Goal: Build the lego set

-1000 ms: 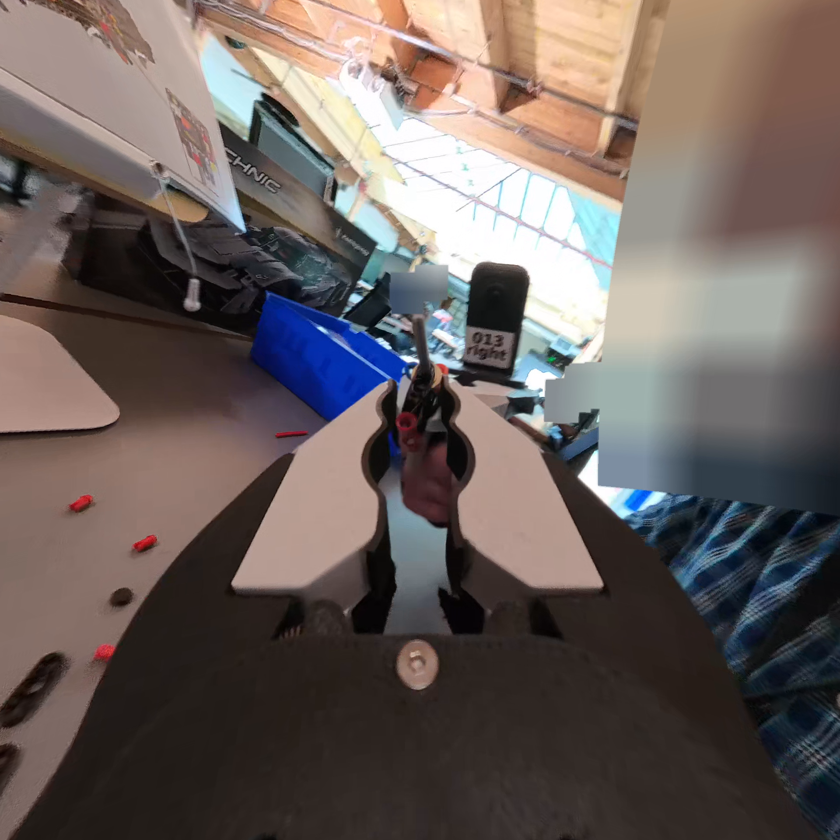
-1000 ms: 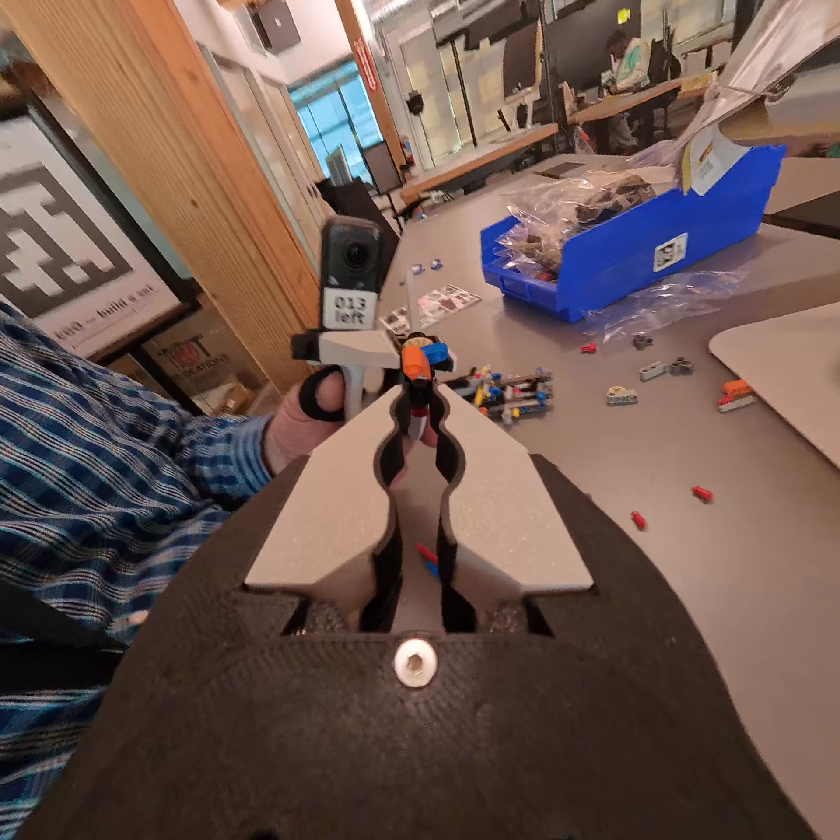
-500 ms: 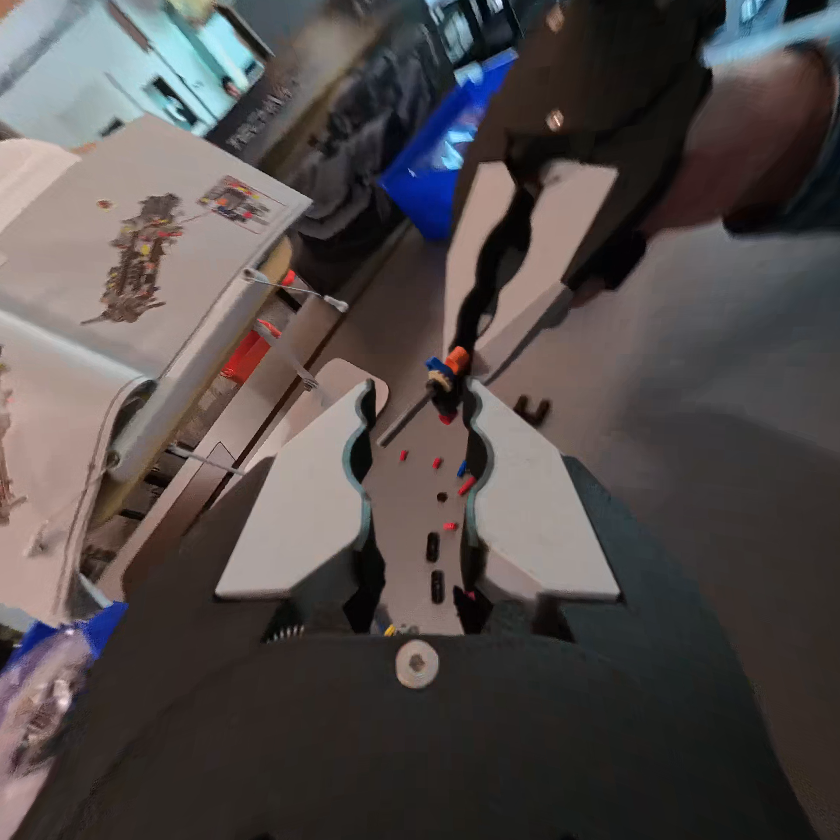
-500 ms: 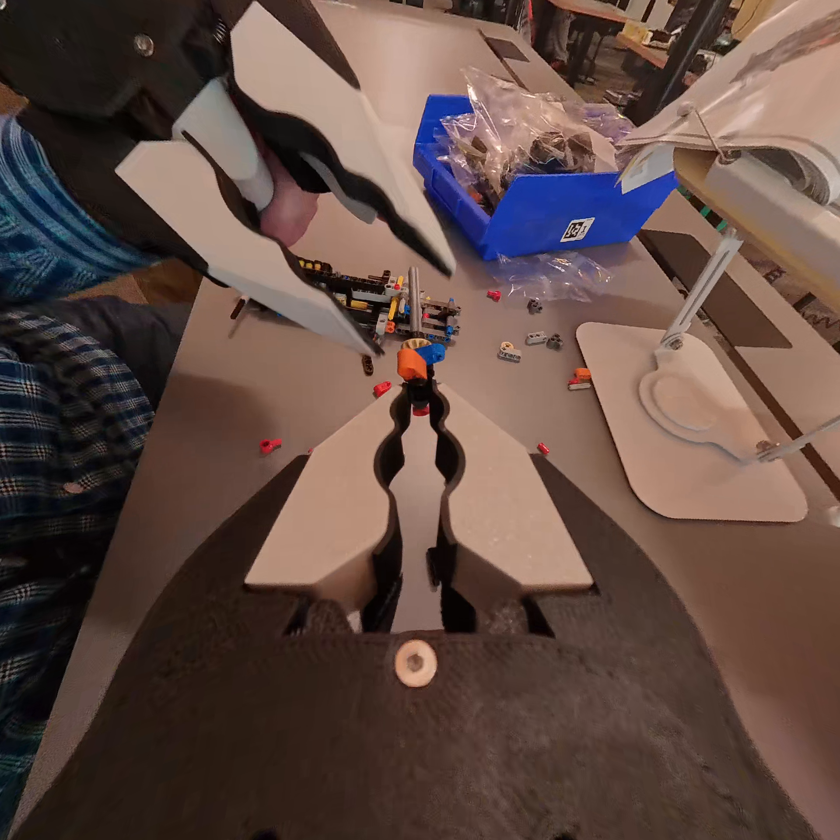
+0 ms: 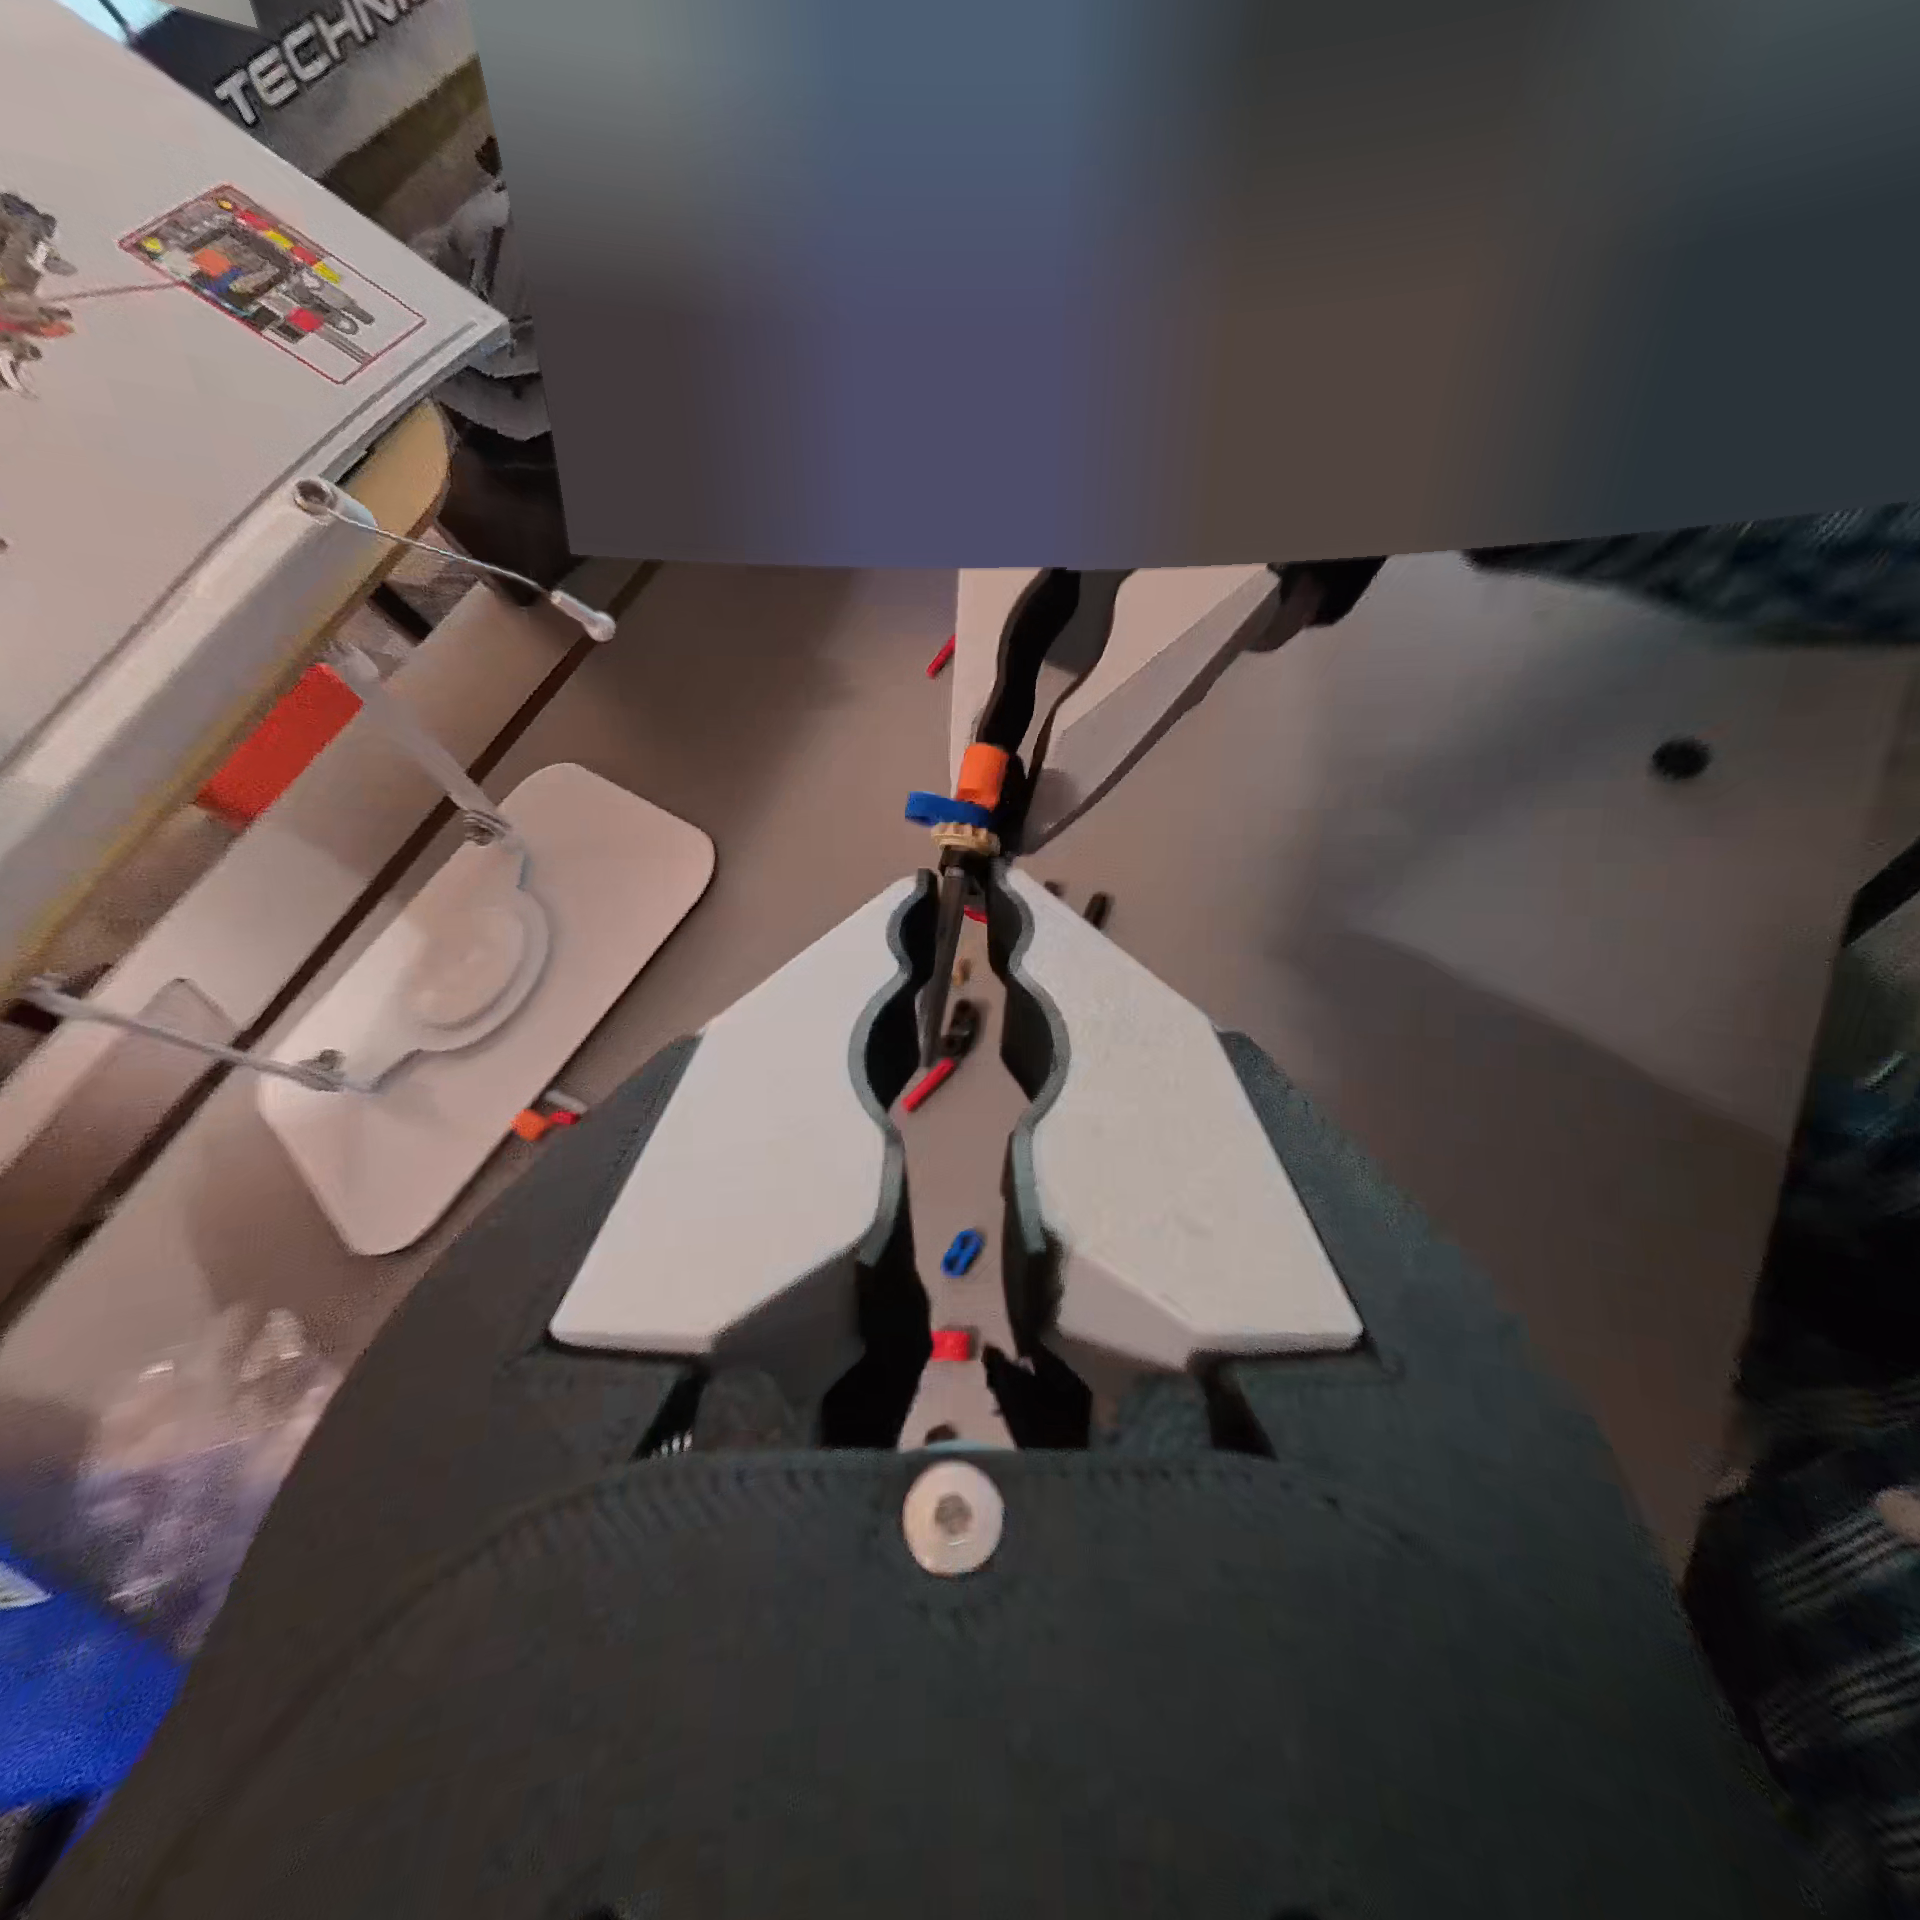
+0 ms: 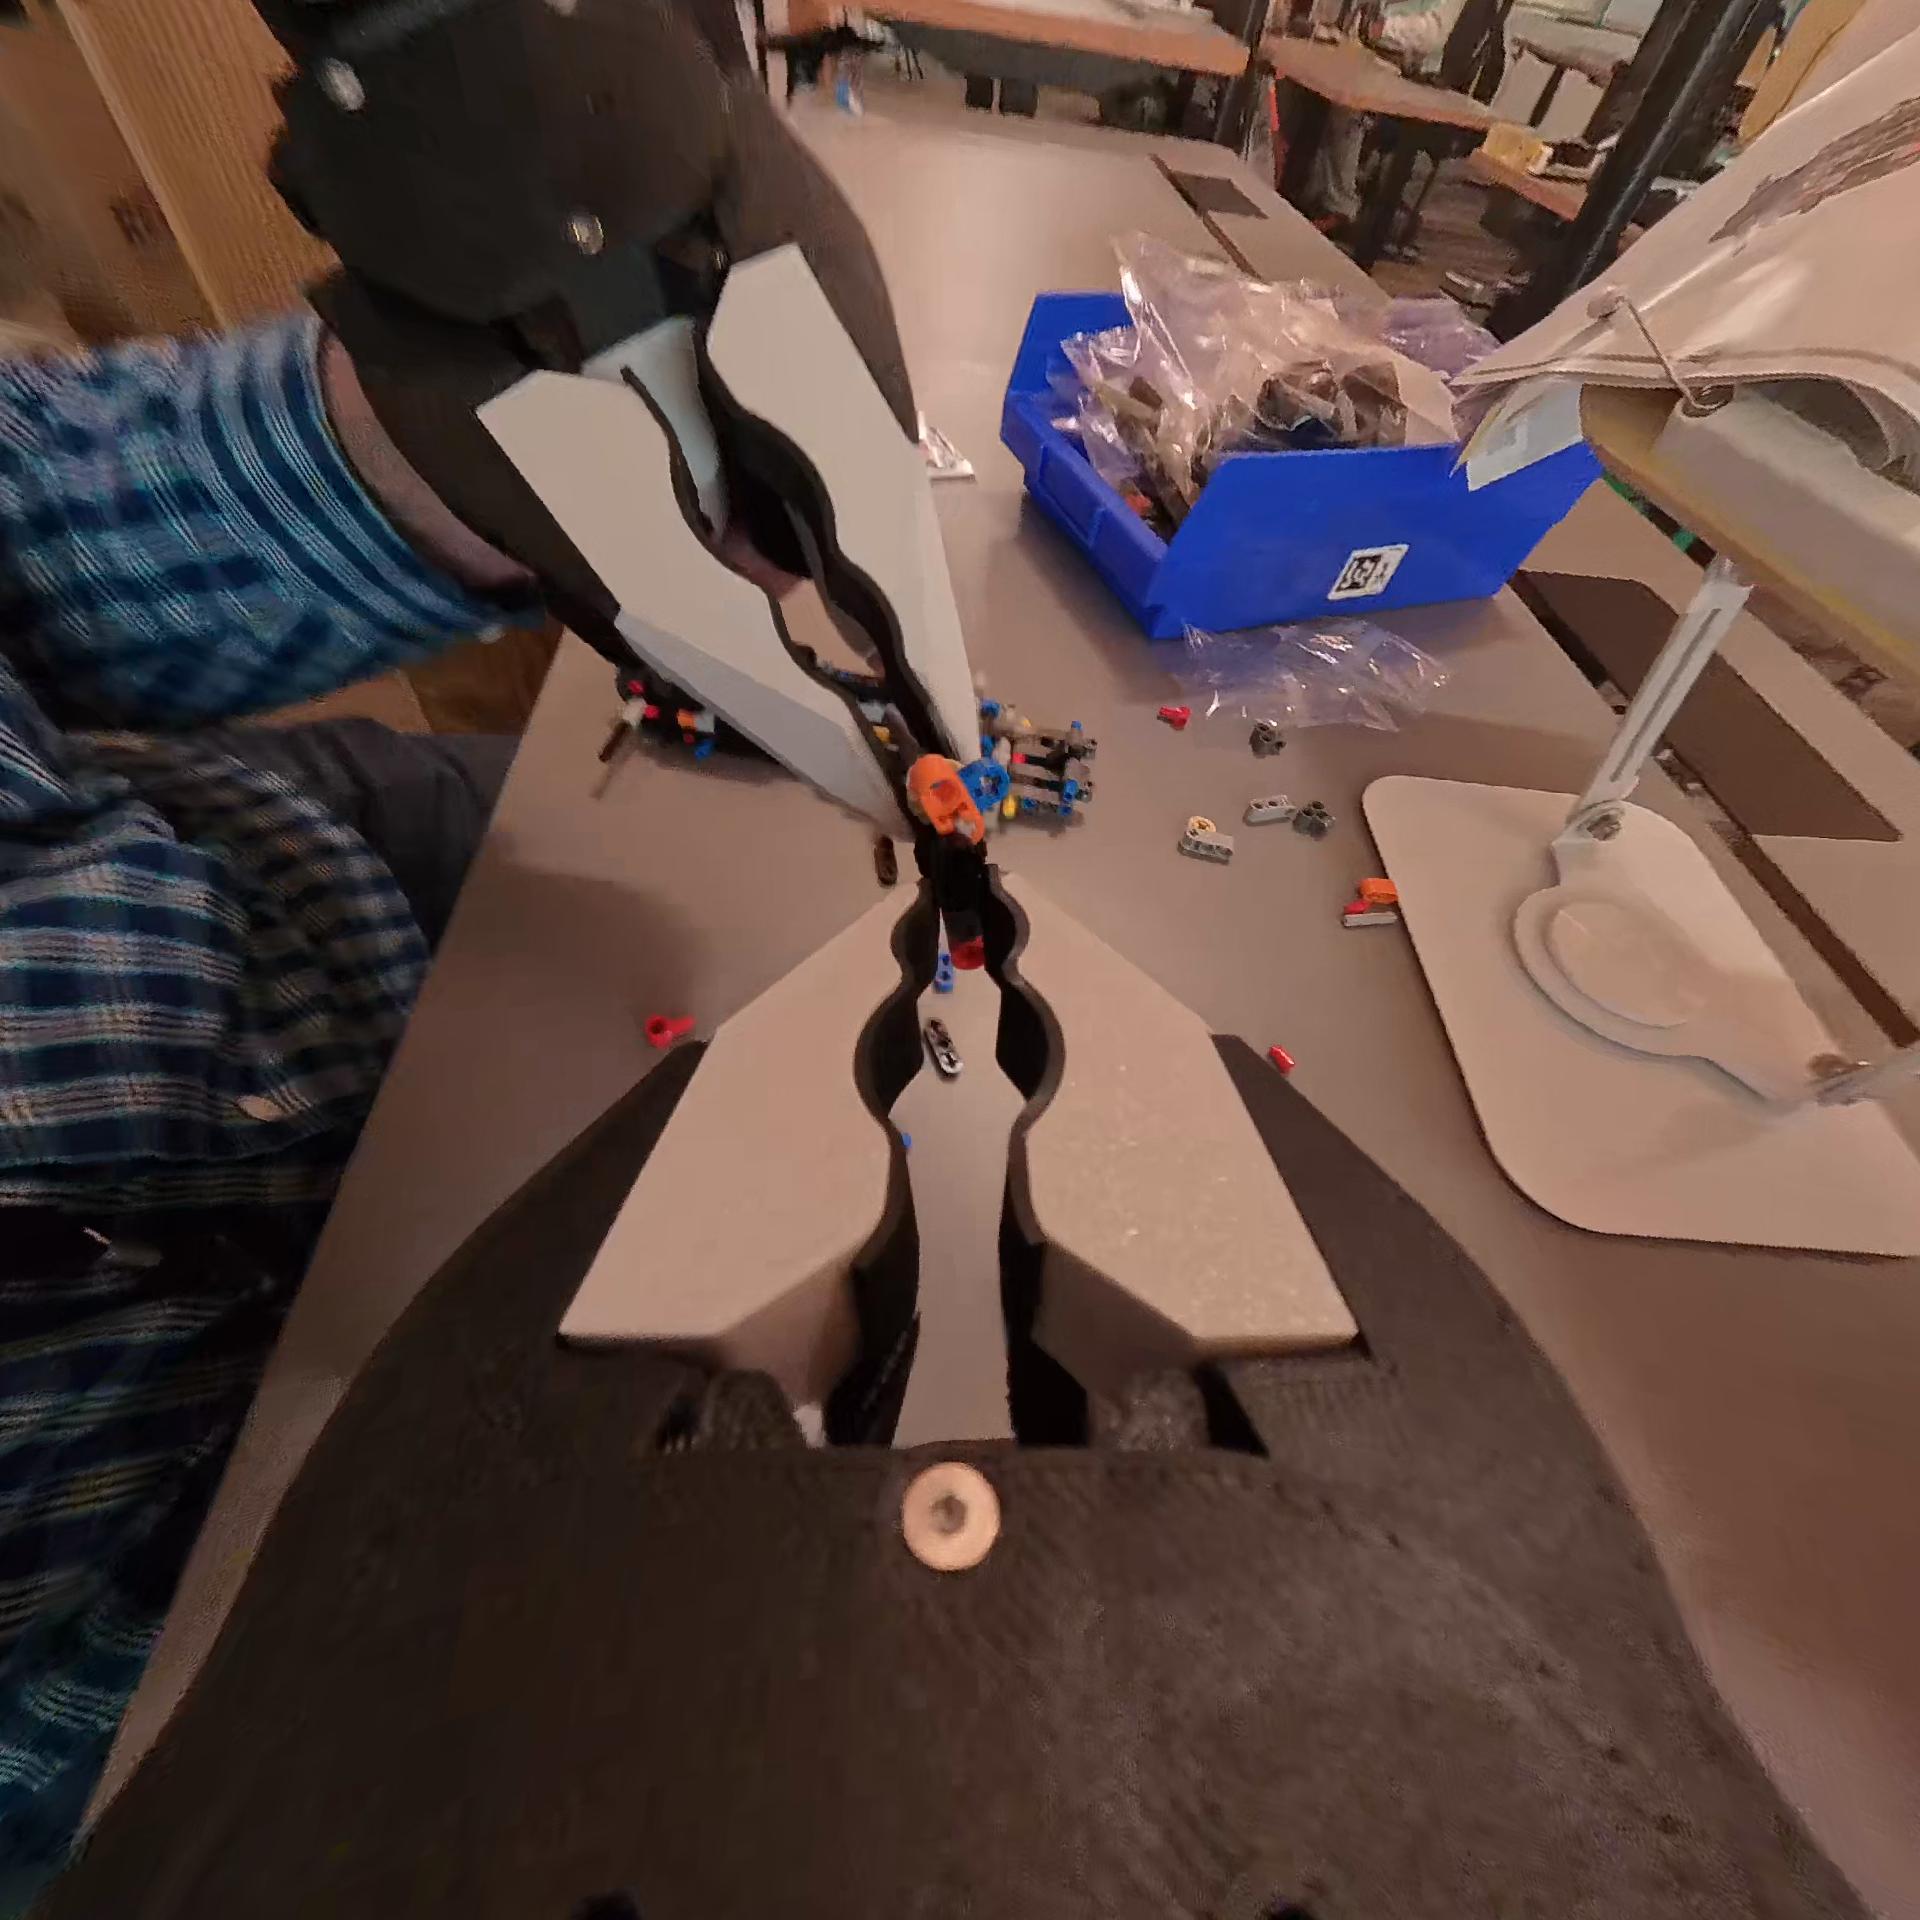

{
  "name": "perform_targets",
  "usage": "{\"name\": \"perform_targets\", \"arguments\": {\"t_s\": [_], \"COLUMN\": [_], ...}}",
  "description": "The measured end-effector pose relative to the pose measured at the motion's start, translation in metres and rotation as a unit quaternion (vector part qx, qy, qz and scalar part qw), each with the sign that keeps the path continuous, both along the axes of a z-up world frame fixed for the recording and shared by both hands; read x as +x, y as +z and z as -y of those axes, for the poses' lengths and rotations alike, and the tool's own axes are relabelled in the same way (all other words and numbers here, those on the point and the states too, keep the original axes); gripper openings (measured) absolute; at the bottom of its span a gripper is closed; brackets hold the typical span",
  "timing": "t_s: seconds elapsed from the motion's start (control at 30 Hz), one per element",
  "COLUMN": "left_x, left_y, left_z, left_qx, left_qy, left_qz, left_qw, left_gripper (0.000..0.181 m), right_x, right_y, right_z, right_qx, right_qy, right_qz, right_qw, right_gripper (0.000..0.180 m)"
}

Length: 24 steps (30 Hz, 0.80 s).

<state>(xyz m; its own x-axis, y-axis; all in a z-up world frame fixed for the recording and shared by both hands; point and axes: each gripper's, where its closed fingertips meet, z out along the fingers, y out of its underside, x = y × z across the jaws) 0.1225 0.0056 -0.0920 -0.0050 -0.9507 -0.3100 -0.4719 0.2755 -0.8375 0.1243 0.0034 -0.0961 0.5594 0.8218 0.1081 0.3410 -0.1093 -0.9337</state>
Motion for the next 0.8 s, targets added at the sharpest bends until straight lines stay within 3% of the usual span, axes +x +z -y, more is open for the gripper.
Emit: {"name": "perform_targets", "arguments": {"t_s": [0.3,0.73,0.8], "left_x": [0.003,0.009,0.01], "left_y": [0.003,-0.006,-0.009], "left_z": [-0.001,-0.009,-0.008], "left_qx": [-0.124,-0.224,-0.209], "left_qy": [0.027,0.08,0.077], "left_qz": [0.073,0.119,0.115], "left_qw": [0.989,0.964,0.968], "left_gripper": [0.006,0.006,0.005], "right_x": [0.003,0.01,0.011], "right_y": [0.005,-0.003,-0.004], "right_z": [-0.003,-0.012,-0.013], "right_qx": [0.042,0.155,0.154], "right_qy": [-0.021,-0.085,-0.086], "right_qz": [0.021,0.154,0.155], "right_qw": [0.999,0.972,0.972], "right_gripper": [0.005,0.007,0.008]}}
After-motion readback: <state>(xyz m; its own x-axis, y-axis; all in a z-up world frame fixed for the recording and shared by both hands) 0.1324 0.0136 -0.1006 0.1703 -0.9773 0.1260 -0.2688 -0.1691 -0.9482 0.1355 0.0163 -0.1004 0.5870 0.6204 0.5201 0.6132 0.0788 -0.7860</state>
